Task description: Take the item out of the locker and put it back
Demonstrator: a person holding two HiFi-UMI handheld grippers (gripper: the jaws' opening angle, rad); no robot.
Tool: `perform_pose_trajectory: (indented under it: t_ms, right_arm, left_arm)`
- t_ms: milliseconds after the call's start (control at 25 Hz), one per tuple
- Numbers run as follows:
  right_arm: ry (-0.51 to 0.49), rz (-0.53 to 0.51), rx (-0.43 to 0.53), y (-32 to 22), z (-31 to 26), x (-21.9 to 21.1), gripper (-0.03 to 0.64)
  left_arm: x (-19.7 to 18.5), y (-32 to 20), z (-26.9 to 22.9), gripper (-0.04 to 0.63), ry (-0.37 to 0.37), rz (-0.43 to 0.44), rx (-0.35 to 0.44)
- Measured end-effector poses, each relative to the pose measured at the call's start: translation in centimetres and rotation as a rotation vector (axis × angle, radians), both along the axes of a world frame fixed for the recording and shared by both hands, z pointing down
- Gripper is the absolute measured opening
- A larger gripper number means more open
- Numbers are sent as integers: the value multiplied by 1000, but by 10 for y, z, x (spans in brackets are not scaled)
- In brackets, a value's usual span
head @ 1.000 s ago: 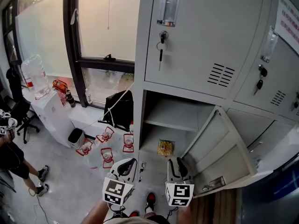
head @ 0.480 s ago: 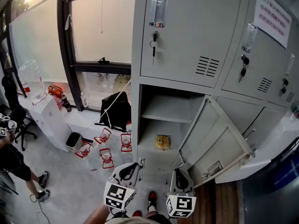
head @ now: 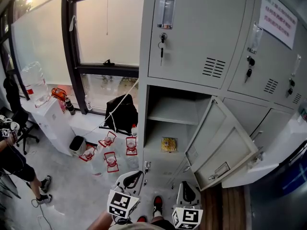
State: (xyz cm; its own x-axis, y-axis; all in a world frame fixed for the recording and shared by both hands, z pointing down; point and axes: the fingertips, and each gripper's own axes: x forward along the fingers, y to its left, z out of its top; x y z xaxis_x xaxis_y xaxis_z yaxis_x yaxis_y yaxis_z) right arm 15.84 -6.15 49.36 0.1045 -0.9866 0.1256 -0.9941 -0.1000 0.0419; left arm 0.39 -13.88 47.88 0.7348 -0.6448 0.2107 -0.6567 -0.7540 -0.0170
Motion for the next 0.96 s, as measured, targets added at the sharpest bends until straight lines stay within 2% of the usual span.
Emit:
perform_pose_trajectory:
  t_ms: [960]
  right_arm:
    - [0, -6, -23, -9, 3, 3, 26]
  left_arm:
    - [9, -5, -2, 21, 0, 3, 4]
